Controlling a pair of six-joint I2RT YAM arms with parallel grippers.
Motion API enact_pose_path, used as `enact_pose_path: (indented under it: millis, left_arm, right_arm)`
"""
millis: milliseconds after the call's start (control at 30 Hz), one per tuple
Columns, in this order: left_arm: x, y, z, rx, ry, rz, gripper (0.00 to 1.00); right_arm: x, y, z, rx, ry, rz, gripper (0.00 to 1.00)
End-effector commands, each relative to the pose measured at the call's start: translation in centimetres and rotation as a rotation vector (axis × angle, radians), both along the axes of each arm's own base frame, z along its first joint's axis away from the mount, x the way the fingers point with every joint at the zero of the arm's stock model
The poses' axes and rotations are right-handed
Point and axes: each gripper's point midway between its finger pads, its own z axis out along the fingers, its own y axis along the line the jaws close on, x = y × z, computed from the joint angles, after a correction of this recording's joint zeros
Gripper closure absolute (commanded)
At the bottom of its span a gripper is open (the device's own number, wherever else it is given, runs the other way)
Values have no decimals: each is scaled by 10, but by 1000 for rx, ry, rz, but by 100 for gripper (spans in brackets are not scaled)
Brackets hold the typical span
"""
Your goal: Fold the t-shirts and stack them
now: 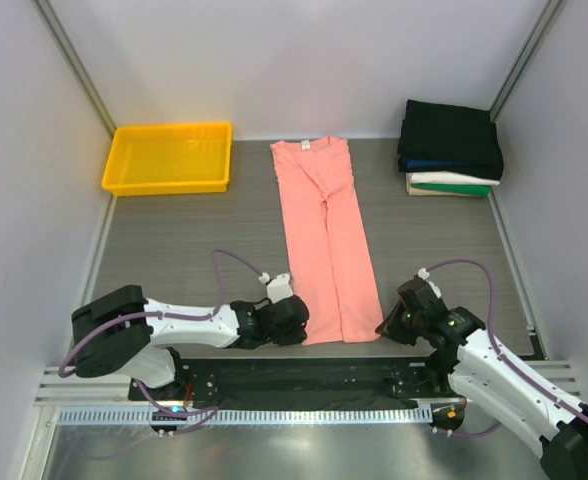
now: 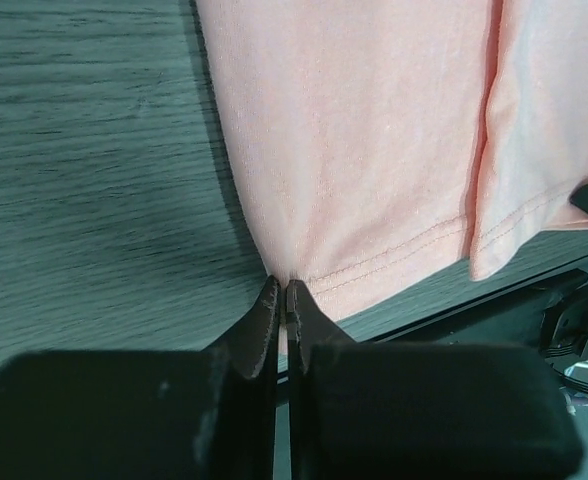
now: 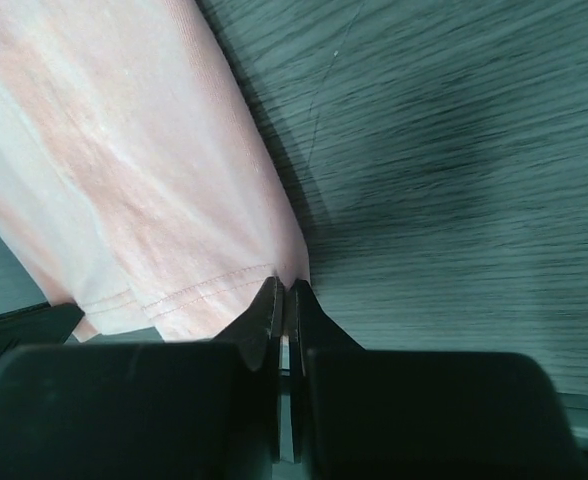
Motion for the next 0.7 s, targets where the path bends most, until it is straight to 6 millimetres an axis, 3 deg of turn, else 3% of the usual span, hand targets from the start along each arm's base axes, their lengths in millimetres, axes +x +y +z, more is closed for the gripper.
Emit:
enact_pose_path:
  millis: [0,200,267,400,567,633,667]
  left_arm:
    - [5,-13,23,-65,-52,7,100]
    - [-8,4,43,-31,-68,28,100]
    - [-8,9,60,-26,-74,41,100]
    - [13,25,94,9,-178,97,100]
    - [47,43,120,29,-215,120,100]
    - [70,54,125,27,-221,166,100]
    - [75,54,127,22,-217,141,100]
  right_arm:
    - [0,1,6,1,-10,3,99]
    - [8,10,37,28,-72,7,99]
    - [18,15,59,30,-125,10,99]
    - [44,20,96,-10,-205,9,99]
    - [87,22,118,-135,-268,18,99]
    - [109,28,133,-135,-303,13,99]
    - [118,29,126,-162,-278,16,99]
